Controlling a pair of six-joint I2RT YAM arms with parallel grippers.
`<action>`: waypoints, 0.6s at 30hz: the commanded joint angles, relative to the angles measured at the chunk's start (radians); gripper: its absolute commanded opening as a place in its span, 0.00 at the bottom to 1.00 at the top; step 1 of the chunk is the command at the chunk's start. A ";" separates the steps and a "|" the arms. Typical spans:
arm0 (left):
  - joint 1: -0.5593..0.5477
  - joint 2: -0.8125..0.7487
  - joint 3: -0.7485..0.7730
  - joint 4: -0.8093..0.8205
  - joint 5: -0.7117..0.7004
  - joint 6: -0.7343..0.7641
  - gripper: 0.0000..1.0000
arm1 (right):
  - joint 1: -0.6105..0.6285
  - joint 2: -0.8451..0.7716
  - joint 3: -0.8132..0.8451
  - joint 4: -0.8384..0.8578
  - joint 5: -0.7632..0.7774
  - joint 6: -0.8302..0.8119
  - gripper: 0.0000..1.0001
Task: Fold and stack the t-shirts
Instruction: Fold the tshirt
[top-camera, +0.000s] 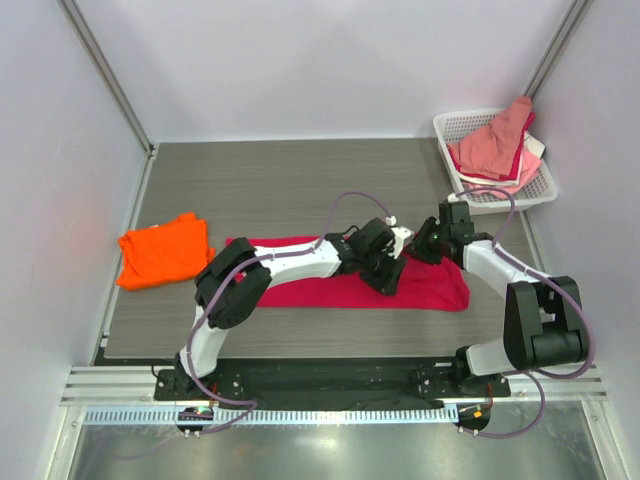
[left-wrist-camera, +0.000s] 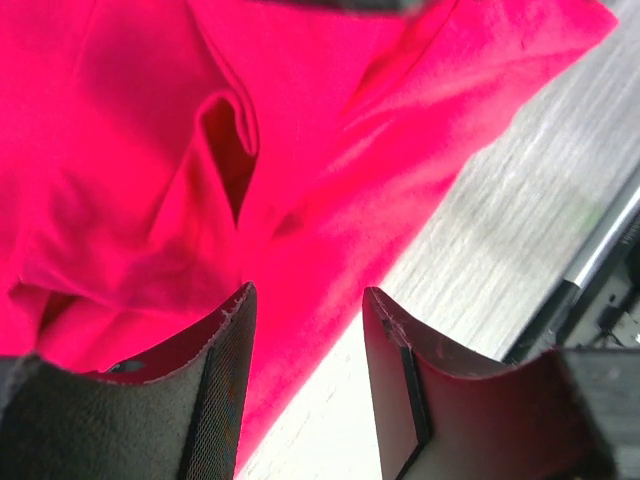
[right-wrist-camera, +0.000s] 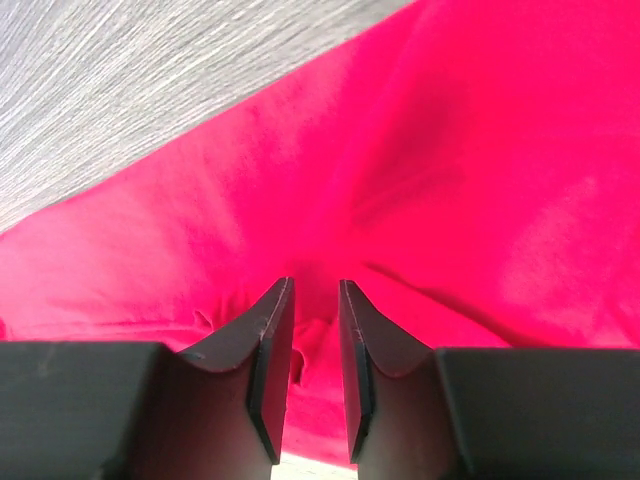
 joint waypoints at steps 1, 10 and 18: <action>0.061 -0.088 -0.045 0.096 0.054 -0.056 0.48 | 0.005 0.039 0.059 0.078 -0.061 0.018 0.30; 0.241 -0.095 -0.060 0.213 0.118 -0.219 0.47 | 0.054 0.142 0.108 0.096 -0.070 0.014 0.23; 0.266 0.152 0.246 -0.013 0.097 -0.248 0.43 | 0.138 0.092 0.036 0.049 0.046 0.014 0.18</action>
